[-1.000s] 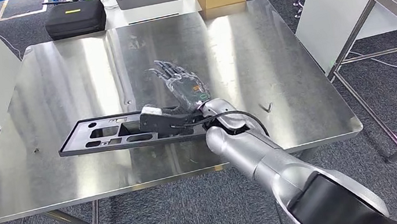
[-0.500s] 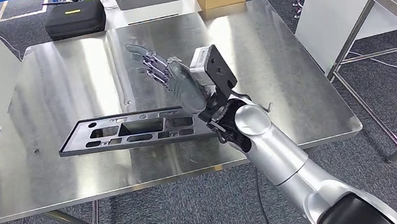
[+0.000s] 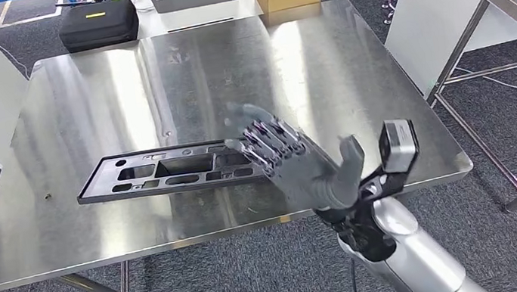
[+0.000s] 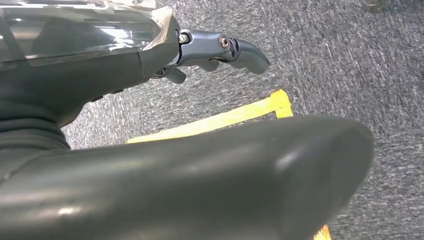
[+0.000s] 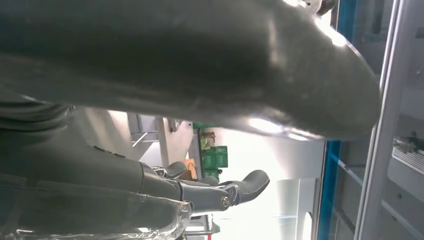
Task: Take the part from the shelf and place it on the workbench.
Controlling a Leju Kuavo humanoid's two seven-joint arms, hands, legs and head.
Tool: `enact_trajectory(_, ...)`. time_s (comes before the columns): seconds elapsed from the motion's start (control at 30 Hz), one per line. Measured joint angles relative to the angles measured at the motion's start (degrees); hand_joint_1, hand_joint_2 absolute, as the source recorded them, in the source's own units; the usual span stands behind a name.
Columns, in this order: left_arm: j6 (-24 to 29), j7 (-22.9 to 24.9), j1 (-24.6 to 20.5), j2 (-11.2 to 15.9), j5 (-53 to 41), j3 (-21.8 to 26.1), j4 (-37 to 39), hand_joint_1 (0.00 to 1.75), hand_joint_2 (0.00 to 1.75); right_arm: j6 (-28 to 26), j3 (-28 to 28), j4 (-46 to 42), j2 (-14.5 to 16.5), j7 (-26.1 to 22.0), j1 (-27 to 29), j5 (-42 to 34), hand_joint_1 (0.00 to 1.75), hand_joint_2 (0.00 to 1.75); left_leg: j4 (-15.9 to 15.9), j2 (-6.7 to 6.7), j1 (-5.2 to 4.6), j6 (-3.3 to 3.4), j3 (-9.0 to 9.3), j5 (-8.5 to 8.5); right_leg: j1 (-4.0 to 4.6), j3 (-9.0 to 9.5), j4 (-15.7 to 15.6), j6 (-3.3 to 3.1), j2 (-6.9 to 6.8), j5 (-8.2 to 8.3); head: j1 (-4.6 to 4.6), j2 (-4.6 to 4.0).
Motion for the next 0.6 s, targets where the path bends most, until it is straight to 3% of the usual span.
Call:
enact_trajectory(0.33, 1.15, -0.65, 0.69, 0.02, 1.21, 0.15, 0.06, 0.00, 0.00, -0.45, -1.08, -9.99, -5.91, -4.36, 13.64, 6.59, 0.00, 0.00, -0.01, 0.03, 0.00, -0.01, 0.00, -0.03, -0.01, 0.02, -0.02, 0.00, 0.02, 0.00, 0.00, -0.01)
enact_trajectory(0.6, 1.42, -0.87, 1.10, 0.02, 1.61, 0.39, 0.07, 0.00, 0.00, -0.50, -1.22, -12.21, -7.01, -4.71, 16.79, 7.28, 0.00, 0.00, -0.02, 0.09, 0.00, -0.01, 0.04, -0.02, 0.00, 0.04, -0.02, -0.01, 0.02, 0.00, -0.01, -0.01)
